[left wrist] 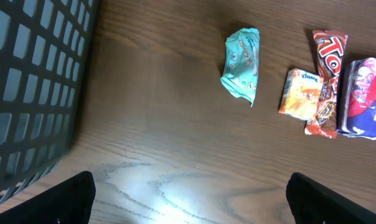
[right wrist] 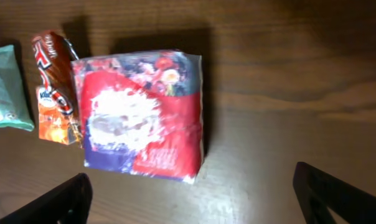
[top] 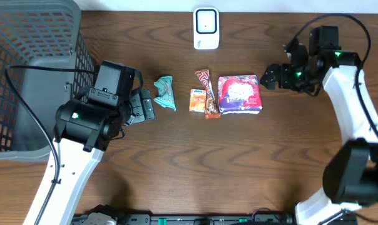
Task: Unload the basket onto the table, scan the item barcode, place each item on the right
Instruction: 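Reach the right gripper to the pink-purple snack bag and grasp it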
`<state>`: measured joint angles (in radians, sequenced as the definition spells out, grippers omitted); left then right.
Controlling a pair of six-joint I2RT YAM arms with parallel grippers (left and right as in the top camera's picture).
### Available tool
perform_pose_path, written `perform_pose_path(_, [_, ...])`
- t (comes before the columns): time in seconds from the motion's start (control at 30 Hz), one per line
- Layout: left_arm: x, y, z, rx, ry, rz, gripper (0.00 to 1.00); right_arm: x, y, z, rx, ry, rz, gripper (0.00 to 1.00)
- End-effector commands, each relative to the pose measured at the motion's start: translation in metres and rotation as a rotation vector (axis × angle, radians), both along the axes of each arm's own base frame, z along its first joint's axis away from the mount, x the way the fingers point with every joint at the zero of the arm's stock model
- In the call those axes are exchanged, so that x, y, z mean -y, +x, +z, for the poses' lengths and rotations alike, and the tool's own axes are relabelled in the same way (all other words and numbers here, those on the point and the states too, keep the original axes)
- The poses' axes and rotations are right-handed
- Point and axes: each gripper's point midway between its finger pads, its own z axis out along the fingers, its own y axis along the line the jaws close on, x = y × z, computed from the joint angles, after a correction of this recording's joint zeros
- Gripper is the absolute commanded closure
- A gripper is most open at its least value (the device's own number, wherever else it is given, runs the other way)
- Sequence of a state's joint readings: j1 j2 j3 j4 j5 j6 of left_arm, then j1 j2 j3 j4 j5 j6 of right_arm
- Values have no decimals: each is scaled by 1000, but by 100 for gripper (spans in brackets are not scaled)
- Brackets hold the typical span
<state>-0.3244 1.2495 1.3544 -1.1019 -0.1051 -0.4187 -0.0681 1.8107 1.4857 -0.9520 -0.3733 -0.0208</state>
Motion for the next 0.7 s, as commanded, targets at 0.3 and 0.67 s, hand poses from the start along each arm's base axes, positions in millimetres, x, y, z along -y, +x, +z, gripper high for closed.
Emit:
perform_pose_path(0.3, [-2,1,0,-2,15,1,2,-43,14,-69,-74,379,185,29])
perform_pose_path(0.67, [-2,1,0,-2,15,1,2,-66,6,-101,-142,386,235,84])
